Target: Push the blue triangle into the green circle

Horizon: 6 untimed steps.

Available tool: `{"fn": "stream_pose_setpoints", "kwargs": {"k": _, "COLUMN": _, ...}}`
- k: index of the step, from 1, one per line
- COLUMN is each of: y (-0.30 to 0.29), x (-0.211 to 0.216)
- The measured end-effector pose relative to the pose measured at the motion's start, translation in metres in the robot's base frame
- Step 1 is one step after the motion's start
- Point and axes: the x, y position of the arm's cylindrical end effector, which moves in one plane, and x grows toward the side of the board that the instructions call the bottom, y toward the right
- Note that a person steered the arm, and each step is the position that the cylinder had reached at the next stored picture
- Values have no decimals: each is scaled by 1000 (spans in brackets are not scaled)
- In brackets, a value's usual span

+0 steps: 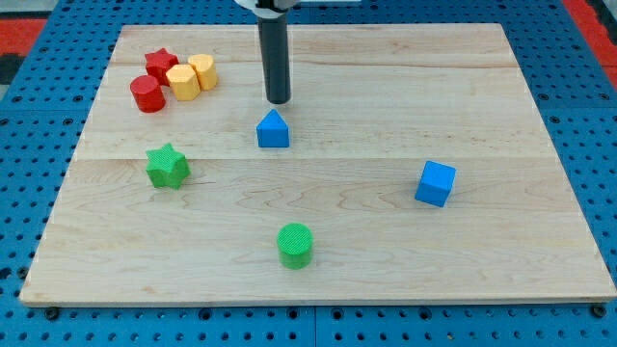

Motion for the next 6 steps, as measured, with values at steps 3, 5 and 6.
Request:
{"fn": "stream_pose_setpoints", "kwargs": {"k": 3, "y": -56, "x": 71}}
{"fn": "stream_pose_setpoints", "kwargs": {"k": 5, "y": -128, "x": 79}}
{"fn": "stream_pose_setpoints", "kwargs": {"k": 6, "y": -55, "x": 90}}
